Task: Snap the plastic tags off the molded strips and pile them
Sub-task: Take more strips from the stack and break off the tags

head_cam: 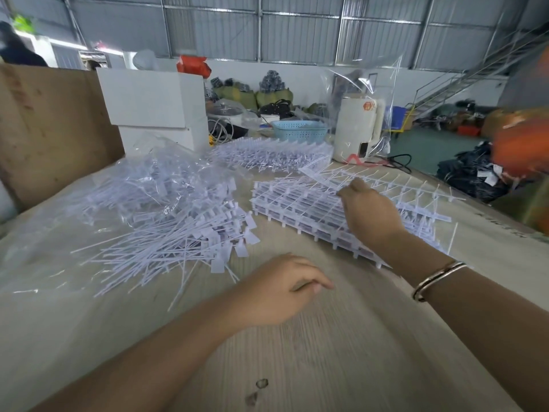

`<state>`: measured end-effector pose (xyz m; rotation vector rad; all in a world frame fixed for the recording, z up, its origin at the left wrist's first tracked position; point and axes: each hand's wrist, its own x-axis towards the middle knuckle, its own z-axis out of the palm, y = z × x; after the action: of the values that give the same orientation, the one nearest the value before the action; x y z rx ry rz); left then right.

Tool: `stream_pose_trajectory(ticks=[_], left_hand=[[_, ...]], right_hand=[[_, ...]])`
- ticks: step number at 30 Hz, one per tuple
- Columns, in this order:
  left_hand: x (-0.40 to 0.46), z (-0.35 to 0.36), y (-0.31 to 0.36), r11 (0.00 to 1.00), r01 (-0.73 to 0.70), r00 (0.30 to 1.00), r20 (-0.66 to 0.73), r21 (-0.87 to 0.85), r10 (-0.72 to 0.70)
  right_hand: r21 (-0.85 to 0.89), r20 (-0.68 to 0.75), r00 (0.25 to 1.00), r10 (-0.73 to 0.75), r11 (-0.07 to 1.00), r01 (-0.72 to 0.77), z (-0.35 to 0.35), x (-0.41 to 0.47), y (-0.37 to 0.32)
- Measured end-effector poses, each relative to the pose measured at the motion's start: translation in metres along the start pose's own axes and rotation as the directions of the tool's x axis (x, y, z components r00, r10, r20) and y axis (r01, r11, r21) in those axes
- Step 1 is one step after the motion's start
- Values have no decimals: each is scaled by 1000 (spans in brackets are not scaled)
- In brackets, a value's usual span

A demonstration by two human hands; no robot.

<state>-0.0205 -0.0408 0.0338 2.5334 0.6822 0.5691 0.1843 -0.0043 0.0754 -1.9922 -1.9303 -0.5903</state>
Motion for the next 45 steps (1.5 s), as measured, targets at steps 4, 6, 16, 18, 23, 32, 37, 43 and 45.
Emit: stream_pose_trajectory(ticks=[4,6,16,18,23,32,37,43,45], left_hand=[[13,-11,7,930,174,978,-55,-325,-202],[23,-17,9,883,201,957,-107,-423,-270],[51,-38,8,142,21,802,-68,-990,-593],[48,-47,3,88,-38,737,-88,-995,-671],[38,-65,2,177,34,731,-96,-984,-676],[10,-93,-12,640,451,768,-95,-621,-633],[-7,-85,-18,852,495,868,72,-169,-490],[-19,-72,-25,903,430,901,59,-1,-429],[-25,-68,-31,911,412,911,5,-13,-412]], right_hand=[[74,-212,975,59,996,-44,-13,8,12],[103,-291,954,73,994,-45,-22,11,17],[90,-324,943,-75,990,110,-56,-32,-36],[147,-261,958,-118,976,160,-59,-50,-51],[338,-54,939,-340,879,337,-65,-85,-83],[720,-316,936,152,681,132,-53,-52,-44],[669,-271,958,95,734,116,-27,-43,-30],[644,-91,939,-332,699,310,11,-60,-24],[595,-56,909,-414,717,363,14,-61,-21]])
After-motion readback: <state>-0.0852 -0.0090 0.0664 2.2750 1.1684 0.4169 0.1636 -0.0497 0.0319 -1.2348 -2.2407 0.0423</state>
